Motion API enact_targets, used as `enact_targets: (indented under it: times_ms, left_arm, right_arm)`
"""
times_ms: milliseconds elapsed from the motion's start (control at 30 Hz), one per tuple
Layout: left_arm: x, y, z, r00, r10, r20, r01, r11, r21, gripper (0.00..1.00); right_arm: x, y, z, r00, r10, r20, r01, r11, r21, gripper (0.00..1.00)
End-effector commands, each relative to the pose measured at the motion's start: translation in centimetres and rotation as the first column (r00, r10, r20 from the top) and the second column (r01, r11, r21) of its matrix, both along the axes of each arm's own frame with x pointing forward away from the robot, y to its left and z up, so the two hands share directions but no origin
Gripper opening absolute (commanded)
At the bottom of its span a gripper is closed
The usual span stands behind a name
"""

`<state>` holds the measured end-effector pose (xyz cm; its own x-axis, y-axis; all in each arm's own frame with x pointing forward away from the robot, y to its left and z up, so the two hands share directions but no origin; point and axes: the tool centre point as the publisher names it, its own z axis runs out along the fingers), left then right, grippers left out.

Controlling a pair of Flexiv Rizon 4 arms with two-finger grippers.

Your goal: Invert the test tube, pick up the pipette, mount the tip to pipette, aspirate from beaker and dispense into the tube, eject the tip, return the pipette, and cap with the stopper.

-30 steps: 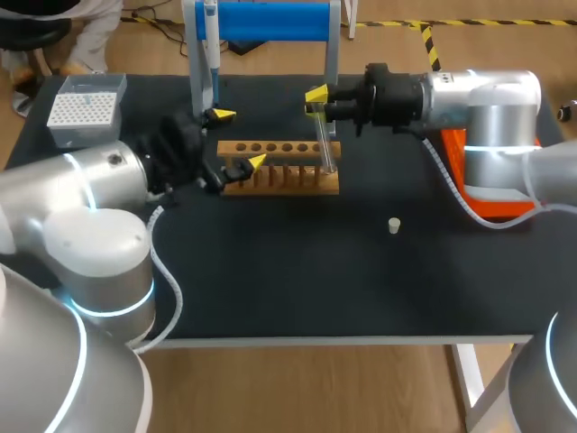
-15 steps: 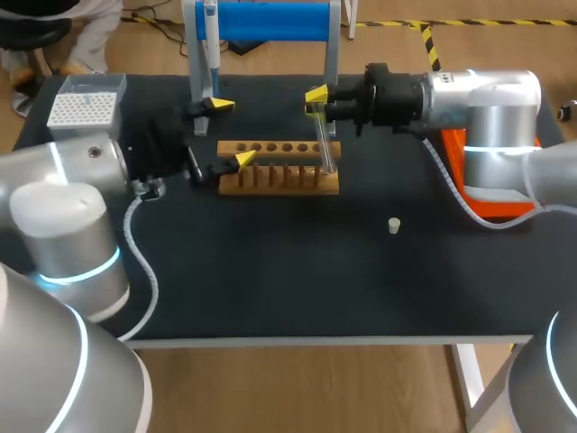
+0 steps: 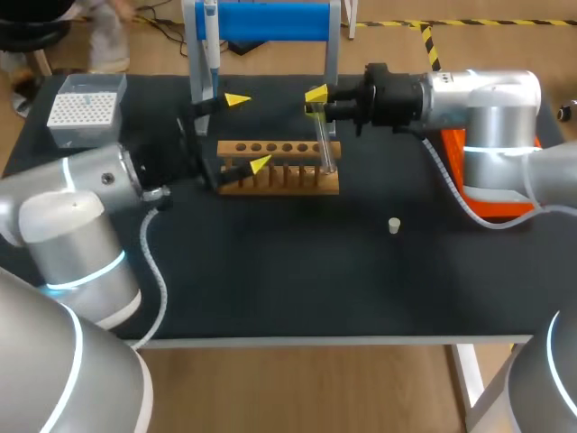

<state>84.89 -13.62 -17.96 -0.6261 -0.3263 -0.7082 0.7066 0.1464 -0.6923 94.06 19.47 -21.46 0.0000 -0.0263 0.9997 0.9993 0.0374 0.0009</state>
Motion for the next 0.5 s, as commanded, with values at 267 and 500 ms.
enact_targets:
  times_ms: [267, 500]
  left_arm:
    - [0.38, 0.16, -0.41, 0.913, -0.222, 0.341, 0.212, 0.975, 0.066, 1.0]
    - [-0.26, -0.54, -0.46, 0.885, -0.211, 0.415, 0.138, 0.97, 0.198, 1.0]
  right_arm:
    - [-0.02, -0.06, 0.06, 1.0, 0.0, 0.0, 0.0, 1.0, -0.002, 0.0]
    - [-0.02, -0.06, 0.06, 1.0, 0.0, 0.0, 0.0, 1.0, -0.002, 0.0]
